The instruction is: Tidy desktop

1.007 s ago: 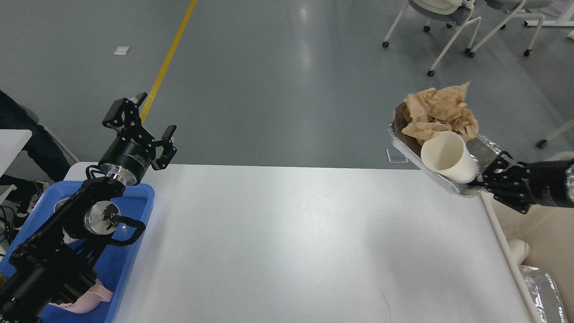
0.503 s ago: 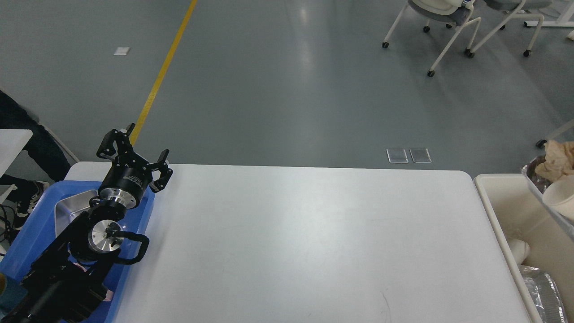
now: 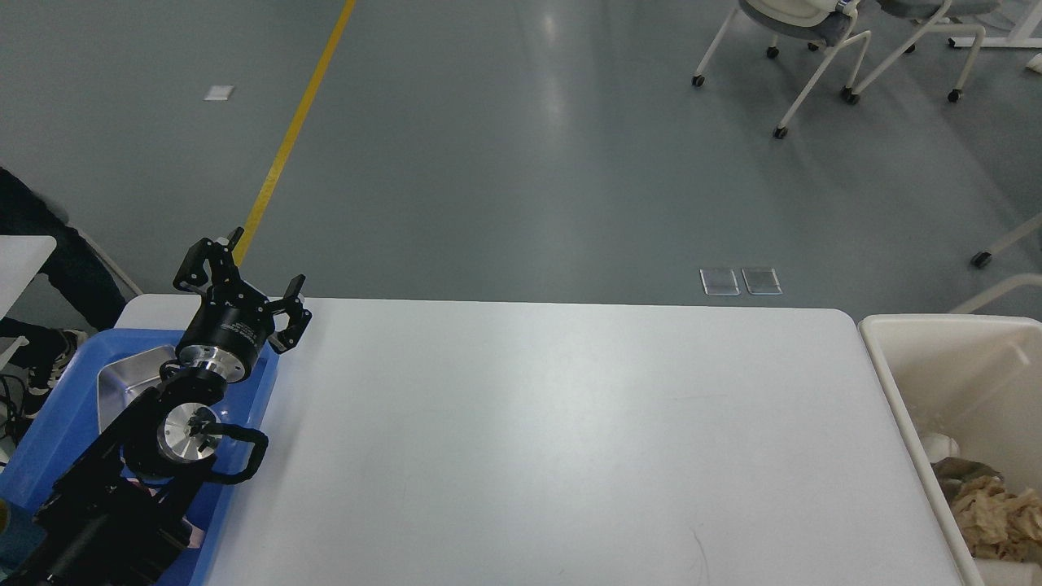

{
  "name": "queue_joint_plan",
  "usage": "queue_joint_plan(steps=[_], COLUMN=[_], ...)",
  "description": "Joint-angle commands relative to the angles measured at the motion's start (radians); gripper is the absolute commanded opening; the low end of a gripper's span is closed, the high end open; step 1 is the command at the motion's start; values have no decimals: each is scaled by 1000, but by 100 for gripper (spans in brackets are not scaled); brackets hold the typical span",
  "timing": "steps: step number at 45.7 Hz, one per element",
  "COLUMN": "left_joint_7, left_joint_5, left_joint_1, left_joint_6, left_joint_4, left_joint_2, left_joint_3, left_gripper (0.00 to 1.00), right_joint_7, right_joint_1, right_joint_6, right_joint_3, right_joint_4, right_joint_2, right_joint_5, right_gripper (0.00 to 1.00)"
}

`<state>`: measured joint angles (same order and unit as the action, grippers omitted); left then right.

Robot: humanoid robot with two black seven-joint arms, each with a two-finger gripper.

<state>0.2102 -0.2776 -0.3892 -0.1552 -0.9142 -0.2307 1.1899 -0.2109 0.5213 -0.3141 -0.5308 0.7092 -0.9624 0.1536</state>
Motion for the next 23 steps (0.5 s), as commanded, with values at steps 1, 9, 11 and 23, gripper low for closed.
queue_joint_plan(steps=[1, 9, 11, 23], left_joint_7=[1, 1, 1, 6], left_joint_5=[0, 0, 0, 0], left_joint_1=[19, 41, 42, 47], left_joint_6=[0, -1, -1, -3], left_joint_4=[-2, -6, -9, -20], left_joint_2=[-6, -10, -12, -2], left_joint_3=[8, 27, 31, 33], left_gripper=[97, 97, 97, 97], right_joint_7=[-12, -10, -8, 47], right_joint_1=[114, 184, 174, -95], right_joint_6=[9, 112, 127, 187], right_joint_3=[-14, -145, -236, -914], right_joint_4=[12, 16, 30, 366], right_joint_2=[97, 327, 381, 769], right_joint_5=[3, -22, -23, -6], right_gripper=[100, 100, 100, 100])
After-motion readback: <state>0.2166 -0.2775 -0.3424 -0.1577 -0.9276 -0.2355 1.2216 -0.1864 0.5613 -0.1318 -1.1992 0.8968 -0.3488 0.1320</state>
